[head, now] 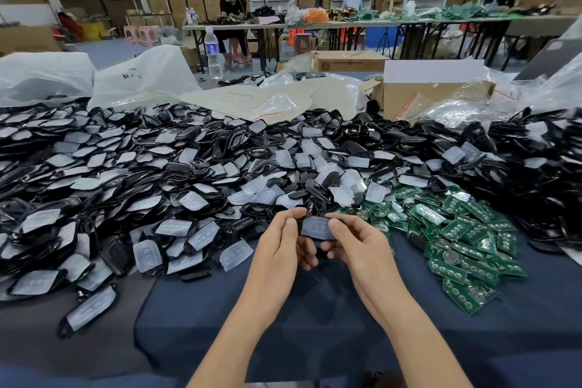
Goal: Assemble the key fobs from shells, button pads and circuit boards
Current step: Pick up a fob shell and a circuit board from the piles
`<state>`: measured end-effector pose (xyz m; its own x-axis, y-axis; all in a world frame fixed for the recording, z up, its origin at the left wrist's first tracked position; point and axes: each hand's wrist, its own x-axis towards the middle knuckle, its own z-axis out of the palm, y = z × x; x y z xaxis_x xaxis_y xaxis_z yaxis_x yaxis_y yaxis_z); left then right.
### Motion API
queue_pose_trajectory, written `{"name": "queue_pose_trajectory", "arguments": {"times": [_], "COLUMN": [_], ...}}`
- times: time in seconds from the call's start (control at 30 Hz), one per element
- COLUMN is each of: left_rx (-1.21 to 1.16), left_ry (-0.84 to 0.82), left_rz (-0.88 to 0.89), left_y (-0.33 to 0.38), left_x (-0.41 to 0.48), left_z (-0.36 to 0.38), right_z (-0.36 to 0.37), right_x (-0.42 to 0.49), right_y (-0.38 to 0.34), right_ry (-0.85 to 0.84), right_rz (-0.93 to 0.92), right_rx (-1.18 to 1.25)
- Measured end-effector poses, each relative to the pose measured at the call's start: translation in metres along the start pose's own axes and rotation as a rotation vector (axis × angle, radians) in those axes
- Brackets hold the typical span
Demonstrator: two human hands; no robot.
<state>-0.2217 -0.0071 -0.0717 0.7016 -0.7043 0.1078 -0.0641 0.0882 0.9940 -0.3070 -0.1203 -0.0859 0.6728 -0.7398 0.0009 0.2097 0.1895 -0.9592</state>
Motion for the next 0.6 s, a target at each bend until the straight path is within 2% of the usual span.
{"name": "queue_pose_trajectory", "arguments": {"times": [0.3,0.5,0.6], "left_rx": [0.179,0.338,0.481], "left_ry": [-0.05,-0.126,-0.142], "left_rz": [-0.071,-0.245,-0.266], "left_y": [0.003,0.006,0.008], "left_x": [0.001,0.004,0.004], "left_z": [-0.01,-0.036,-0.043], "right_z": [0.004,0.006,0.002], "right_x": [-0.007,-0.015,-0.015], "right_y": [-0.005,-0.005,-0.009], "right_ry": [-0.029,0.054,0.103], "right_rz": [-0.033,-0.14,-0.181], "right_rx": [-0.167,-0.338,-0.364]}}
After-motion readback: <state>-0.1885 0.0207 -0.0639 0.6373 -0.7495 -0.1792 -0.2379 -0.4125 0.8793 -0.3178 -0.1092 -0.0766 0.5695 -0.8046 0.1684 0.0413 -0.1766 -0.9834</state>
